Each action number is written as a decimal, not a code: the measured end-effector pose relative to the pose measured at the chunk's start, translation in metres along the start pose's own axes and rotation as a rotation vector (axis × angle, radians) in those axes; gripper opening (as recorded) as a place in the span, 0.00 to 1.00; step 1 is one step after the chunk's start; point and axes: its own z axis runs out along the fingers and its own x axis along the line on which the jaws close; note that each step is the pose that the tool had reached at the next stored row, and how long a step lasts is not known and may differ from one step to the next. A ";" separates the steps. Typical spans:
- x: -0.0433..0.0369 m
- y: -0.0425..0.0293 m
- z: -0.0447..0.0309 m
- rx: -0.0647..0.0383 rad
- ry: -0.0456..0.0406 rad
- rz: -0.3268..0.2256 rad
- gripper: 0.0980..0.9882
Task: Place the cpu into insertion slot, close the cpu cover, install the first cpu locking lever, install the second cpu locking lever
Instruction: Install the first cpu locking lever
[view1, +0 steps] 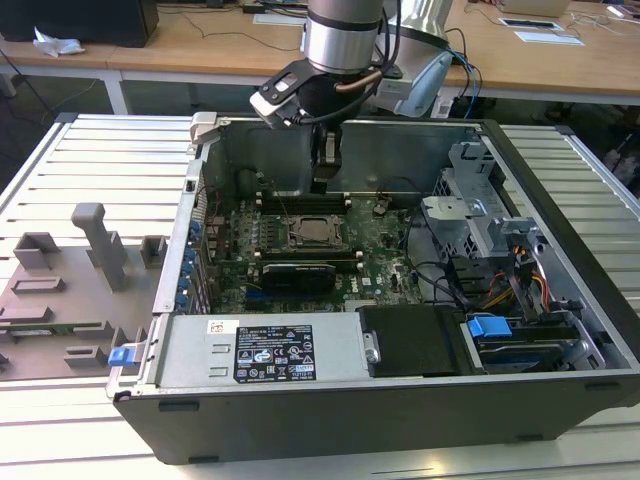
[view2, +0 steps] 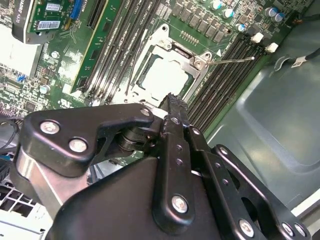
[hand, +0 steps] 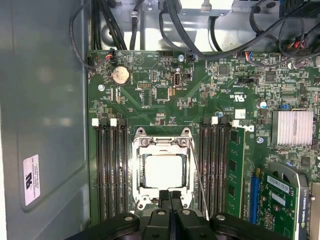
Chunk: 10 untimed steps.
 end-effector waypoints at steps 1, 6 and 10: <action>0.0000 0.0000 -0.0001 0.000 0.0000 0.000 0.01; 0.0000 0.0000 -0.0001 -0.001 -0.0023 -0.044 0.01; 0.0000 0.0000 -0.0001 -0.003 -0.0052 -0.099 0.01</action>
